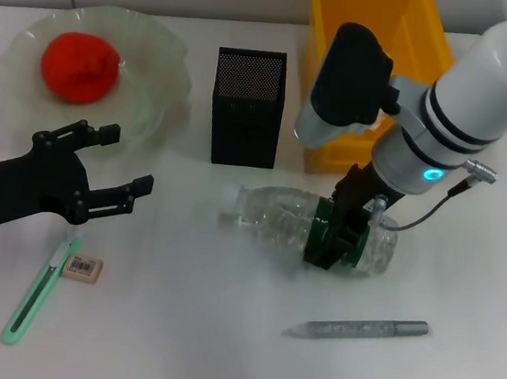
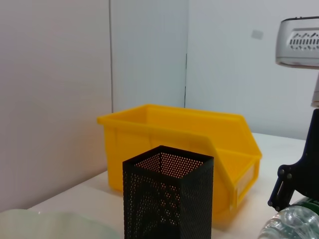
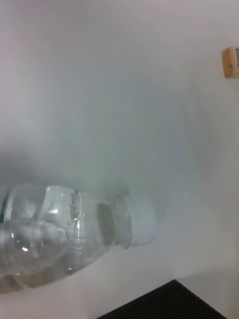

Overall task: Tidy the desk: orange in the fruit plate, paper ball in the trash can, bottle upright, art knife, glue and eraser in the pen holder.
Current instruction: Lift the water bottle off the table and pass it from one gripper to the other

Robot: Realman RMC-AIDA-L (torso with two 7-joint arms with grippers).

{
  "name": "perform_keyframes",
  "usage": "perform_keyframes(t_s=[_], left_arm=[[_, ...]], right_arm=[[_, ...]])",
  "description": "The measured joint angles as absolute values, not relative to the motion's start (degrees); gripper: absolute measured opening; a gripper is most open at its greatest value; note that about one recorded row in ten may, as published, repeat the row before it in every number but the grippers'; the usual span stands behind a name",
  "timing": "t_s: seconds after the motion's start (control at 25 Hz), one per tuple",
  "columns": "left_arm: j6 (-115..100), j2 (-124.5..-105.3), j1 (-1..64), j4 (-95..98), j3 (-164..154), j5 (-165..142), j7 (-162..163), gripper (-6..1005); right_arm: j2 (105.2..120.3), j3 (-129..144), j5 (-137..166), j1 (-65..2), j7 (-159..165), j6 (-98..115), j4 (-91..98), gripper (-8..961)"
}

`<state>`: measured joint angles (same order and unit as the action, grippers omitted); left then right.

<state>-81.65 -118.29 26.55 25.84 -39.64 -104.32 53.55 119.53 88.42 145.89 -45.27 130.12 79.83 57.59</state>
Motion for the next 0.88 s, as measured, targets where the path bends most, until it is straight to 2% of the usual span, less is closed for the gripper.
perform_keyframes(t_s=[0.2,0.56,0.88], left_arm=[[-82.28,-118.32,26.29,25.94,-39.26,-103.87,53.25,857],[-83.44,-118.41,26.11,26.01,-39.12,-101.53,52.78,858],[-88.25,-118.10,22.20,26.10,-39.11,-88.86,52.75,855]], right_arm=[[119.46,88.84,143.64,-39.65,129.79,80.80,66.61,762],[119.30,85.55,140.05,-34.07,127.97,82.12,73.79,768],[119.17,70.14,125.20,-25.49,118.32,86.85,80.37,774]])
